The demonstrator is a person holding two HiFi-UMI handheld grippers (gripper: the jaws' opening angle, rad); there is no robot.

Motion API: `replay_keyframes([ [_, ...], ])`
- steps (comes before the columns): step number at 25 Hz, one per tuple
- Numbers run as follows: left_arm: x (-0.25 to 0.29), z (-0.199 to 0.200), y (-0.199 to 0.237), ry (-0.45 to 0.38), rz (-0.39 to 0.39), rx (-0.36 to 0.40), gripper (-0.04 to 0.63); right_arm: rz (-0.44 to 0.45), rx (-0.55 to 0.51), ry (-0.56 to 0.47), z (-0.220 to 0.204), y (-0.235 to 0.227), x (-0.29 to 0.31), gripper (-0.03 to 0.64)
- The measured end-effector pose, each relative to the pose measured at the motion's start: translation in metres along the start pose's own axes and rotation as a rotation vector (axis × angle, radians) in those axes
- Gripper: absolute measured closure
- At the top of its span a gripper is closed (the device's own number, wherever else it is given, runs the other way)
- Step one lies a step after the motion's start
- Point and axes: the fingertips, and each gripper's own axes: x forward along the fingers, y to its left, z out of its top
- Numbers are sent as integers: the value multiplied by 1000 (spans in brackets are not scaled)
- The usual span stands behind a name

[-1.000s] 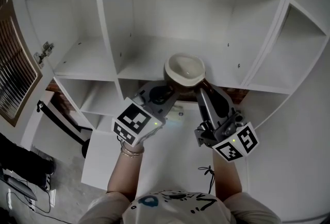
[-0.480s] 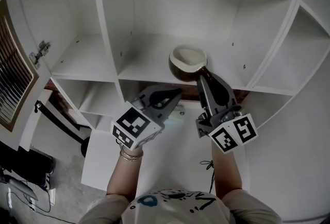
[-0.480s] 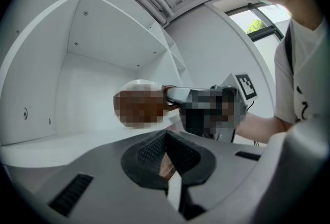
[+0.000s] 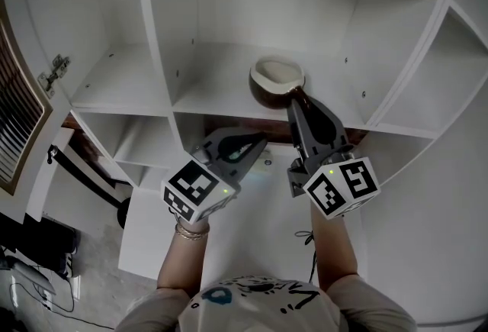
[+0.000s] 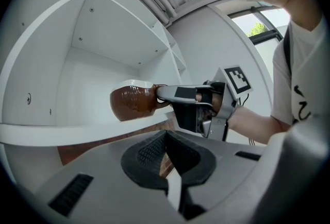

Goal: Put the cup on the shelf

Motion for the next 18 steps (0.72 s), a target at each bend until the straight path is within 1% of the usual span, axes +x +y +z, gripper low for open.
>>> replay_keyframes([
  [8,0,-9,-9,12,-23,-20,580,-28,-31,76,-3,-1,2,558],
  [12,-1,-12,-12,20,-28,-24,580,-76,-98,103,0,-2,1,549],
  [18,-7,-12,-16,19,-18,-36,580,-89,-111,69,9,-1,-14,528],
])
